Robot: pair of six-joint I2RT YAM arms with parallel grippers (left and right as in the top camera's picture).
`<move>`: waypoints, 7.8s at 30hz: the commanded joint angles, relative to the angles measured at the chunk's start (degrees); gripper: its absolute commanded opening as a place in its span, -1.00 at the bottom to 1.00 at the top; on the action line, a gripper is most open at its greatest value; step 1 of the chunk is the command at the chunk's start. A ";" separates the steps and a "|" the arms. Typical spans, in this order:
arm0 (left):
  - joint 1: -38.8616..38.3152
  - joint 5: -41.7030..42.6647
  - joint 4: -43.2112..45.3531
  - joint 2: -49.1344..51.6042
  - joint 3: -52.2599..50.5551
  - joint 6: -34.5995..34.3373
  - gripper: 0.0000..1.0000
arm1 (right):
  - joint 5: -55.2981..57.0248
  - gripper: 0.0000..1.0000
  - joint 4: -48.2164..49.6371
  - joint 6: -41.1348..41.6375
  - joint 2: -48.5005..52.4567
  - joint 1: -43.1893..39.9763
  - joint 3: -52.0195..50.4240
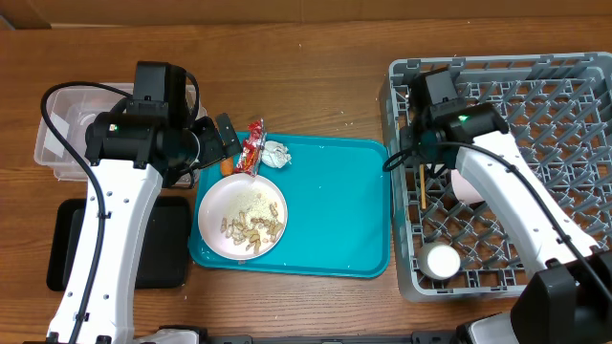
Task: Sort waste into correct bins and load items into the dishwasher
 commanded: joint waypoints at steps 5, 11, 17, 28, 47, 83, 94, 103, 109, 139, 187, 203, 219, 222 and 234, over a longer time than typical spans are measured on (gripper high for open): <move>0.20 -0.37 0.07 0.20 0.74 -0.52 1.00 | -1.31 0.16 -2.86 0.57 -4.33 0.59 1.88; 0.20 -0.37 0.07 0.20 0.74 -0.52 1.00 | -8.90 0.14 -4.24 0.55 -14.69 2.03 4.48; 0.20 -0.37 0.07 0.20 0.74 -0.52 1.00 | -13.94 1.00 -4.59 0.55 -26.58 3.91 4.48; 0.20 -0.37 0.07 0.20 0.74 -0.52 1.00 | -19.71 1.00 -14.73 0.50 -36.83 3.93 4.48; 0.20 -0.37 0.07 0.20 0.74 -0.52 1.00 | -14.75 1.00 -15.91 5.73 -46.07 3.89 4.48; -13.22 -14.56 9.92 12.09 0.72 4.28 0.86 | -14.75 1.00 -15.91 5.73 -46.07 3.89 4.48; -14.21 -19.47 18.88 29.42 0.72 4.68 0.29 | -14.75 1.00 -15.91 5.73 -46.07 3.89 4.48; -14.27 -19.89 21.73 32.65 0.72 5.90 -0.46 | -14.75 1.00 -15.91 5.73 -46.07 3.89 4.48; -14.27 -20.02 19.56 32.41 1.44 8.07 -0.92 | -14.75 1.00 -15.91 5.73 -46.07 3.89 4.48; -2.40 -22.03 -8.66 27.67 26.80 -0.11 -0.21 | -14.75 1.00 -15.91 5.73 -46.07 3.89 4.48; -4.33 -26.47 -26.97 34.25 43.12 -6.05 -0.91 | -14.75 1.00 -15.91 5.73 -46.07 3.89 4.48; -5.01 -18.18 -24.55 27.06 39.67 2.91 0.43 | -14.75 1.00 -15.91 5.73 -46.07 3.89 4.48; -16.74 -34.18 -6.29 39.28 21.81 -6.10 0.55 | -14.75 1.00 -15.91 5.73 -46.07 3.89 4.48; -15.02 -34.25 -6.14 42.49 21.81 -5.66 0.45 | -14.75 1.00 -15.91 5.73 -46.07 3.89 4.48; -10.01 -24.09 -2.69 51.63 21.81 3.65 0.08 | -14.75 1.00 -15.91 5.73 -46.07 3.89 4.48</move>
